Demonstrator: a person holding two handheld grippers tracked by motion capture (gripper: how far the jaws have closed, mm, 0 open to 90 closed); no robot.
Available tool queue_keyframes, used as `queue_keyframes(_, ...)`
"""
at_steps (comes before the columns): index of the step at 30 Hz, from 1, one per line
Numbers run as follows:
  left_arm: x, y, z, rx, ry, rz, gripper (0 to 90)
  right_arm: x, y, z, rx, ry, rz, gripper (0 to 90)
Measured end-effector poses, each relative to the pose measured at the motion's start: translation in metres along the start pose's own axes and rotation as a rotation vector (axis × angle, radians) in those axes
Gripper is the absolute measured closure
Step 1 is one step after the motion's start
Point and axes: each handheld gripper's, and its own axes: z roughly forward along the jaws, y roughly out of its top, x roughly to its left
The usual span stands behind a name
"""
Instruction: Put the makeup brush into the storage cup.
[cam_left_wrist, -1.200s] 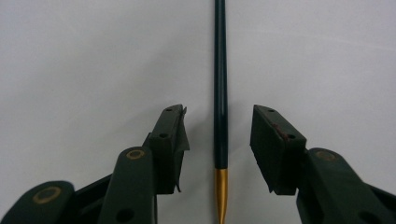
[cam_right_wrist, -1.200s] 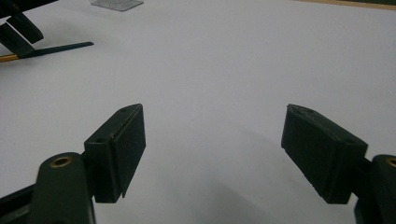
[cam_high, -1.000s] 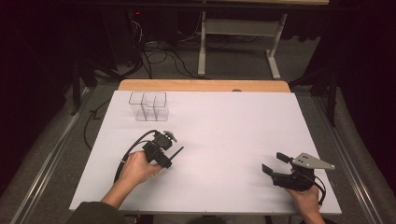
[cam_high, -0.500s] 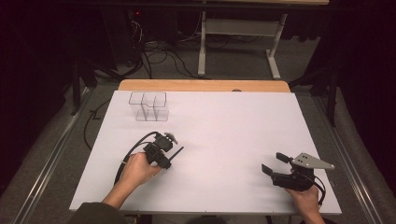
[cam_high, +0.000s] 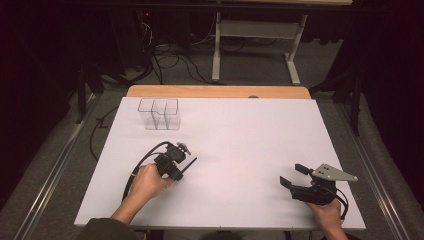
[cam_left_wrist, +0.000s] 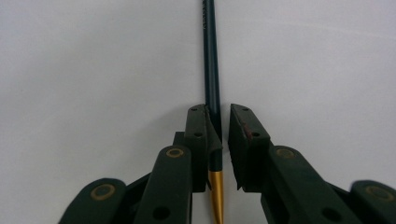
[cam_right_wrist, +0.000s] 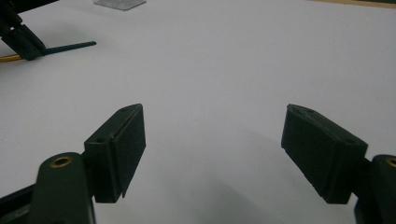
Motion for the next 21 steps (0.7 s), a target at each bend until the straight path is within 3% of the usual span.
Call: queue_keyframes(21,0.0048,-0.0049,-0.0006,-0.033,-0.03,-0.001,82.6,0.0006,-0.0001,0.0004,0.005,0.0,-0.005,24.1)
